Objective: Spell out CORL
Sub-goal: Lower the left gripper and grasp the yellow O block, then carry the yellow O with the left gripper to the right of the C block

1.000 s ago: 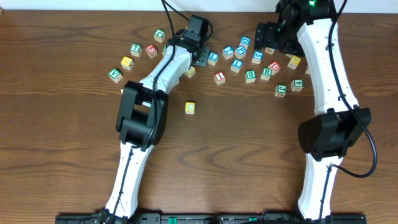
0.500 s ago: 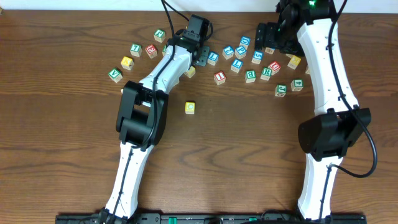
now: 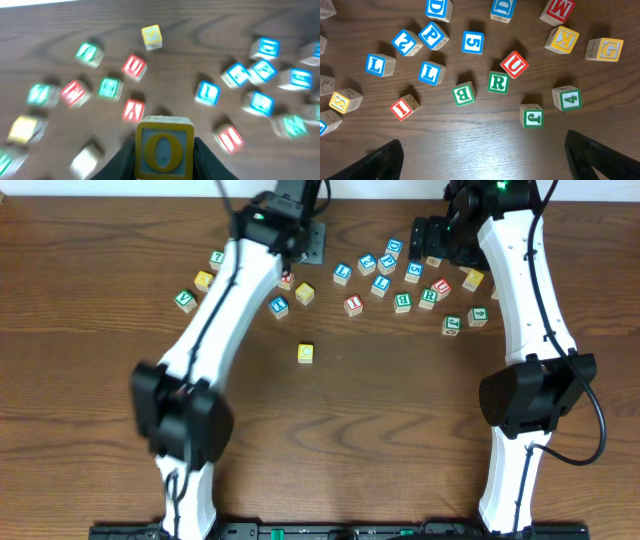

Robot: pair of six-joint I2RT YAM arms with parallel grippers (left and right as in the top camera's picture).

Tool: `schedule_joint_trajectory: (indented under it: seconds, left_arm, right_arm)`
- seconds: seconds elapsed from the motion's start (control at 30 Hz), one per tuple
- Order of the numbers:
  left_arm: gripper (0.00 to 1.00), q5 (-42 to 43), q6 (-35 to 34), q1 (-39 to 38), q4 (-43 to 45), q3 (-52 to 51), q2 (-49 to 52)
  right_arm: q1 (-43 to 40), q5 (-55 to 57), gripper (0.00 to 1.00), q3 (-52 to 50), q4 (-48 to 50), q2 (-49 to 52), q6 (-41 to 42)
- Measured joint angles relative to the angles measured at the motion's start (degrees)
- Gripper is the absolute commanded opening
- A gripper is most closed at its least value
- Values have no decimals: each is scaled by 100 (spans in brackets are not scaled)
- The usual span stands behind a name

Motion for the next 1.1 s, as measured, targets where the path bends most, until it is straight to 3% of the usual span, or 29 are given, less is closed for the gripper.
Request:
schedule_joint_trajectory:
  seconds: [0.2,0.43,0.67,1.1]
  left_arm:
    - [27,11,-575,-216,-1318,70,-566]
    - [27,164,-870,-485,-1578,-302,-315]
    - [27,236,-1158,-730,-1261,-1239,-173]
    - [27,289,-1425,-1196,229,-2647,-173]
  right_arm:
    - [0,87,99,0,61,0,-4]
    - [-181,103,99,0,308,0,-70]
    - [-658,122,99,0,323,0,-129]
    - [-787,140,99,0,321,0,-129]
